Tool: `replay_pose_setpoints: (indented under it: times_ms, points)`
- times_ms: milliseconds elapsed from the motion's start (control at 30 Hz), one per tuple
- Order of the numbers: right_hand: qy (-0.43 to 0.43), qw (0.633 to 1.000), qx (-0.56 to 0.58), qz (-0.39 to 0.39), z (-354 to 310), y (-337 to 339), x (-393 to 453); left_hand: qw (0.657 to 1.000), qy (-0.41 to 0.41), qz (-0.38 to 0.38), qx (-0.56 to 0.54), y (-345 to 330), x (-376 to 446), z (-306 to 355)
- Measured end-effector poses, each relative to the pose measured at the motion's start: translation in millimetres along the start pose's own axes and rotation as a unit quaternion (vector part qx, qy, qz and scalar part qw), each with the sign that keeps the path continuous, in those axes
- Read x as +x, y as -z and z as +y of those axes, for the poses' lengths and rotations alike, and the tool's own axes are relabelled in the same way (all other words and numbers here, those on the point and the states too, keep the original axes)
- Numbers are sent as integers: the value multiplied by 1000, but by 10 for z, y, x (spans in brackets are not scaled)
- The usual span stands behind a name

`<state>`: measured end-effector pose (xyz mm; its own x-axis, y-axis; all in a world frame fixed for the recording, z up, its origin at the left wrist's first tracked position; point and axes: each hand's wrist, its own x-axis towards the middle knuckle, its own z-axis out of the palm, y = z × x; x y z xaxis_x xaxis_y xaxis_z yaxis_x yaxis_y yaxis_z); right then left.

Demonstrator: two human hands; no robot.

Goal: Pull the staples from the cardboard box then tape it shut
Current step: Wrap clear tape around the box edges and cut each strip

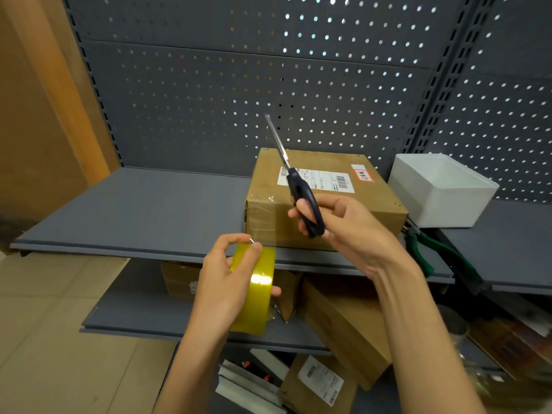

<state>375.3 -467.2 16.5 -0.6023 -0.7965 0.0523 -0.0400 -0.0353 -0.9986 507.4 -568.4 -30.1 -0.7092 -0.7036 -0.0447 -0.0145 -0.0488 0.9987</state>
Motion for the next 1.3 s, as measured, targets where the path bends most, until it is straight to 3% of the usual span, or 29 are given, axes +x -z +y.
replay_pose_setpoints:
  times_ms: [267, 567, 800, 1300]
  points:
    - [12, 983, -163, 78, 171, 203, -216, 1000, 8, 14, 11, -9, -2, 9]
    - [-33, 941, -335, 42, 243, 458, -426, 999, 10, 29, 18, -28, -32, 31]
    - [-82, 931, -354, -9, 292, 530, -406, 999, 0, 32, 35, -61, -54, 58]
    - [-87, 926, -363, -63, 152, 376, -82, 999, 8, 33, 37, -42, -38, 42]
